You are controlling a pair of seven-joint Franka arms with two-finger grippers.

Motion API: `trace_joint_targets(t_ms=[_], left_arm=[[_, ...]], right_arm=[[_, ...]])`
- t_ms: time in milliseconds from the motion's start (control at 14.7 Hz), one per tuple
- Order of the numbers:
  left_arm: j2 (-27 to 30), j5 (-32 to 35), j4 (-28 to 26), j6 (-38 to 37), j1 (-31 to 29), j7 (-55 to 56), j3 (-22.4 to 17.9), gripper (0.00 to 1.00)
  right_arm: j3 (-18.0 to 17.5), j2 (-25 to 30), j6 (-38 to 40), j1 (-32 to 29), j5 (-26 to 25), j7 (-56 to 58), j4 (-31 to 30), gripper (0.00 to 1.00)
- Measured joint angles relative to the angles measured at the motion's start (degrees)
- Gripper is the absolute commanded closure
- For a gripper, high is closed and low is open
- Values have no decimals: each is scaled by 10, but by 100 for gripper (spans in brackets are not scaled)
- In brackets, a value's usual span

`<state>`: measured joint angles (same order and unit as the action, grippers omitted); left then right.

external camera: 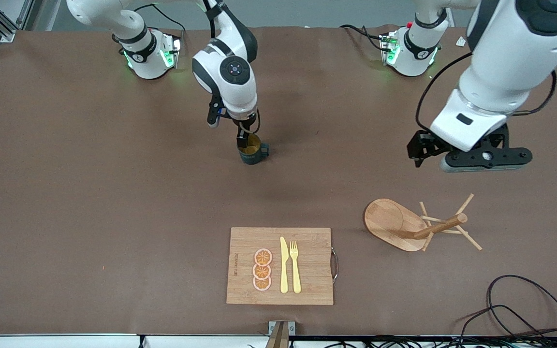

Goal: Transfer cup from left to right arm and place
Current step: 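Grasp the mug with the right gripper while the left gripper withdraws, then carry the teal mug sideways with the right gripper and lower it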

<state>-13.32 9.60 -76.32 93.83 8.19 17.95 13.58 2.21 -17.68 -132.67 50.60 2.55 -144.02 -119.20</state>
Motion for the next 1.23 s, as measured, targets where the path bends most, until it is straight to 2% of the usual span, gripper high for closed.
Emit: trace_joint_targets(t_ms=[136, 205, 341, 477, 545, 682, 886, 1023, 1227], left_arm=[[1, -17, 0, -13, -31, -79, -1, 0], [4, -28, 1, -15, -44, -121, -8, 0], [20, -52, 1, -19, -51, -181, -42, 0], [37, -64, -2, -27, -54, -225, -69, 0], [46, -66, -7, -30, -57, -243, -74, 0], [63, -67, -24, -31, -60, -256, -75, 0], [96, -79, -62, -31, -60, -256, -87, 0], [114, -89, -82, -26, -65, -256, -94, 0], [139, -101, -113, -6, -78, -256, -97, 0]], right_arm=[[0, -18, -24, 6, 0, -15, 0, 8], [0, -25, -33, 6, 0, -17, 0, 13], [2, -38, -42, 6, 0, -18, 0, 52], [3, -41, -44, 6, 0, -18, 1, 78], [4, -41, -44, 6, 0, -18, 1, 95], [6, -41, -44, 6, 0, -14, 3, 100], [8, -41, -44, 4, 1, 30, 5, 100], [10, -39, -32, 3, 0, 87, 11, 100], [15, -36, 28, 0, 1, 215, 34, 100]])
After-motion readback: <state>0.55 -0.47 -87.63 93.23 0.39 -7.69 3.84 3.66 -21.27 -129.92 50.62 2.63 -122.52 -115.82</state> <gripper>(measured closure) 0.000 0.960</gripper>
